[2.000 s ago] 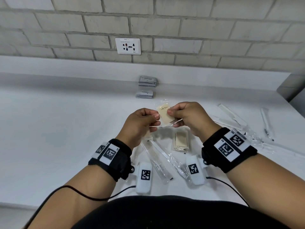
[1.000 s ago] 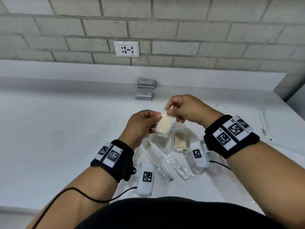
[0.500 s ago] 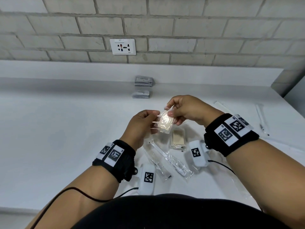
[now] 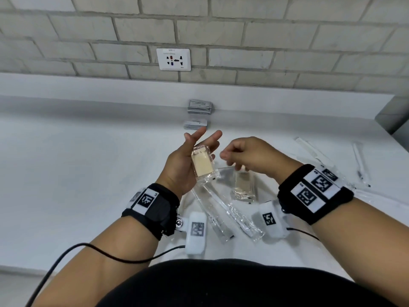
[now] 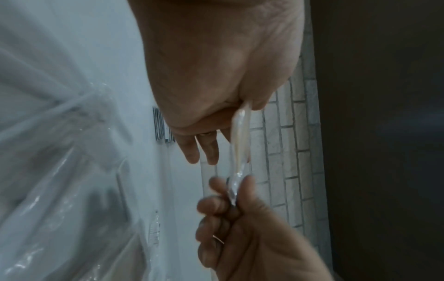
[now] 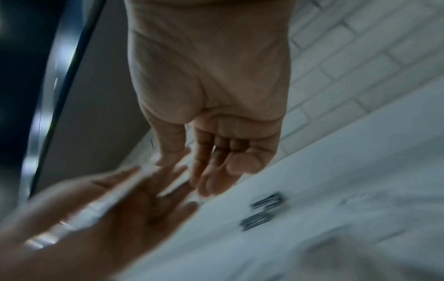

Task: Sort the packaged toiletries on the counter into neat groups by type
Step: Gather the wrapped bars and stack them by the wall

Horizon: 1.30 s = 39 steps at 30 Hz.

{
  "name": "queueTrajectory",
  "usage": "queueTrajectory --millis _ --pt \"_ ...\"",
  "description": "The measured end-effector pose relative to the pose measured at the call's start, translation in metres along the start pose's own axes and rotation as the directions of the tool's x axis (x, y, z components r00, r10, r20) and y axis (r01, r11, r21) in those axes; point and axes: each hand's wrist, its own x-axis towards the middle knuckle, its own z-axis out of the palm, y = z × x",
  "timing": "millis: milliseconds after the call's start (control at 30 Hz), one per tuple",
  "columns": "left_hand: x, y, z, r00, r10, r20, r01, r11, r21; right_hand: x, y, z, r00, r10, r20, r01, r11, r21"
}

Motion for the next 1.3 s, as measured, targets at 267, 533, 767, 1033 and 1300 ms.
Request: queueTrajectory --millis 267,533,767,1033,1300 --pt "0.000 0.000 0.008 0.999 0.041 -0.032 -0.028 0.942 0.333 0.000 -0.009 0.008 0.996 -0.018 -0.089 0.047 0.941 0.335" --pt "-0.005 0.000 0.011 0.982 0.140 -0.130 -0.037 0.808 0.588 0.006 -0.025 -0.007 0.979 -0.129 -0.156 0.132 0.991 0.009" --pt "-0.007 0.006 0.003 0.973 0.125 -0.191 -0.003 0.844 0.537 0.002 -0.028 -0.024 0.984 -0.129 -0.120 0.140 0.986 0.090" --pt "-0.010 -0.001 0.017 0.983 0.119 -0.142 -0.014 0.811 0.585 0.006 -0.017 -0.015 0.987 -0.075 -0.144 0.097 0.984 0.148" --pt "-0.010 0.000 0.019 0.975 0.138 -0.175 0.000 0.784 0.621 -0.001 -0.014 -0.016 0.994 -0.075 -0.076 0.081 0.994 0.078"
